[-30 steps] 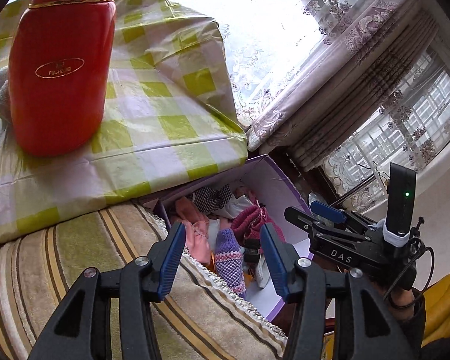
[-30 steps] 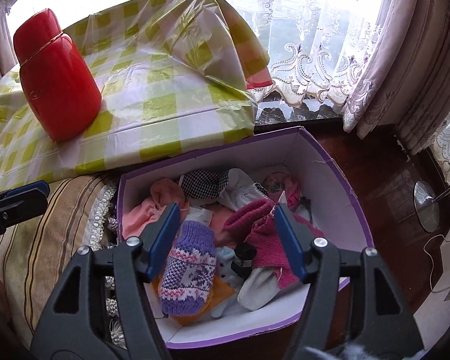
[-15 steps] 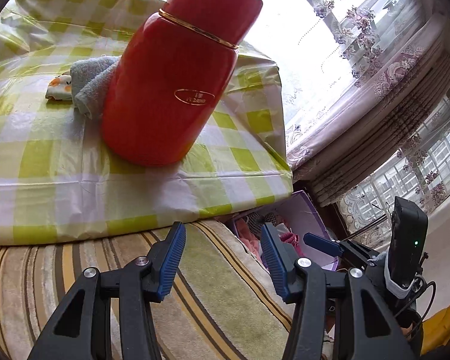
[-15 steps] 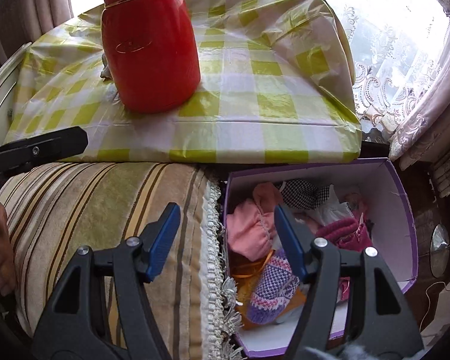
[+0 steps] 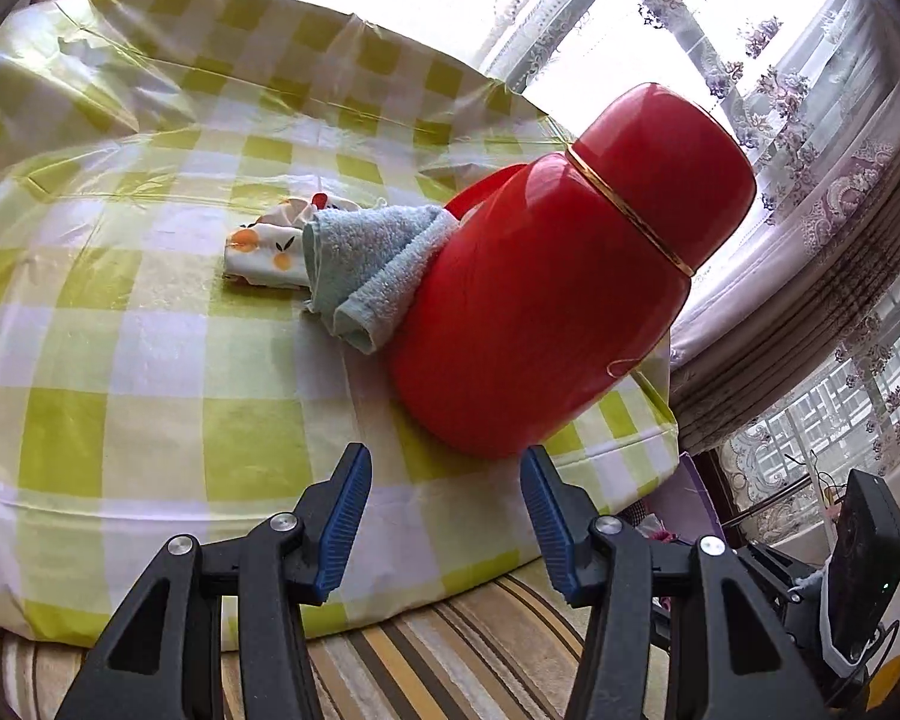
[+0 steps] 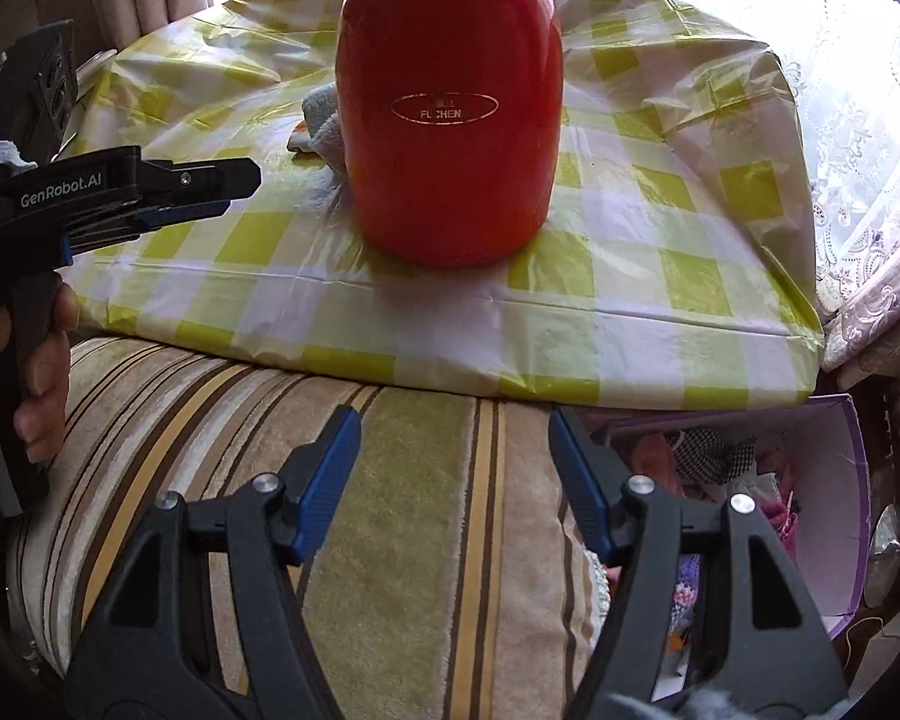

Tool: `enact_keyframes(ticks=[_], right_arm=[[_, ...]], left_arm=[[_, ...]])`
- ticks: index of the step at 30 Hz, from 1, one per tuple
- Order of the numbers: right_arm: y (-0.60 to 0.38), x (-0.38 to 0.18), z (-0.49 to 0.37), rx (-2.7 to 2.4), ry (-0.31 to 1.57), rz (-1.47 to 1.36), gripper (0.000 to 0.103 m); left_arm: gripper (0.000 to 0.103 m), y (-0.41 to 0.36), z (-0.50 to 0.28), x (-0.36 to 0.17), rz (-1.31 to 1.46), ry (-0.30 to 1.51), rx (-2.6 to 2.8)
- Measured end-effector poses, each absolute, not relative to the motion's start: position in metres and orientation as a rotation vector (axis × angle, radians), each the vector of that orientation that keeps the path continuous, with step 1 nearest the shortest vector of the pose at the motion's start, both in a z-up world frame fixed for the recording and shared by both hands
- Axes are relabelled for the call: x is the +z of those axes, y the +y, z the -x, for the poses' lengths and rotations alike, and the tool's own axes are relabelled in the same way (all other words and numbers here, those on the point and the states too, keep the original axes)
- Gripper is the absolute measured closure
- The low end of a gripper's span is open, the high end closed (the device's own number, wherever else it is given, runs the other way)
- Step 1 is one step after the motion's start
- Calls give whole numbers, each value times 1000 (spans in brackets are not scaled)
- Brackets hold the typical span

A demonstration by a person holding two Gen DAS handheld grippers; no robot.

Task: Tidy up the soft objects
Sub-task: 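Move both open tools back toward the blue towel and floral cloth, then grasp the light blue towel with the left tool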

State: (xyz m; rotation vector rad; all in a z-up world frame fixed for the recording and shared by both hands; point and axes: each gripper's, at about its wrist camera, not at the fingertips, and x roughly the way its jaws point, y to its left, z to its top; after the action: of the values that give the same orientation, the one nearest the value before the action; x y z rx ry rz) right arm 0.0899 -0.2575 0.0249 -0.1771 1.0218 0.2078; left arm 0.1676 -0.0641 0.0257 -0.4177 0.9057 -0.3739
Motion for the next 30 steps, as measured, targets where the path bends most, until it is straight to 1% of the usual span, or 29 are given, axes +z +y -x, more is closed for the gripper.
enact_keyframes(ticks=[4, 6, 9, 11, 14, 22, 23, 24, 26, 28, 30], right_arm=[[-240, 21, -99, 239, 1030, 189, 35], [-233, 20, -103, 251, 1028, 194, 35], [-224, 20, -108, 265, 1027, 196, 35], [-219, 18, -110, 268, 1026, 196, 35], [-212, 18, -113, 272, 1023, 203, 35], [-201, 11, -120, 295, 1041, 219, 35], [-201, 11, -121, 295, 1044, 219, 35], [-201, 10, -122, 295, 1046, 217, 34], [-201, 10, -125, 293, 1050, 212, 34], [-199, 10, -127, 293, 1046, 211, 34], [-194, 11, -132, 296, 1037, 223, 34]], left_arm=[[50, -49, -190, 28, 426, 881, -362], [48, -44, -202, 29, 431, 867, -365], [42, -38, -222, 29, 442, 857, -380], [36, -35, -236, 27, 452, 857, -383], [31, -32, -256, 22, 466, 865, -380], [29, -39, -307, -2, 472, 956, -443], [30, -41, -312, -5, 467, 971, -444], [35, -43, -316, -9, 460, 986, -450], [79, -48, -323, -15, 428, 1013, -445], [82, -47, -327, -21, 408, 1023, -403], [83, -38, -326, -24, 435, 1017, -377]])
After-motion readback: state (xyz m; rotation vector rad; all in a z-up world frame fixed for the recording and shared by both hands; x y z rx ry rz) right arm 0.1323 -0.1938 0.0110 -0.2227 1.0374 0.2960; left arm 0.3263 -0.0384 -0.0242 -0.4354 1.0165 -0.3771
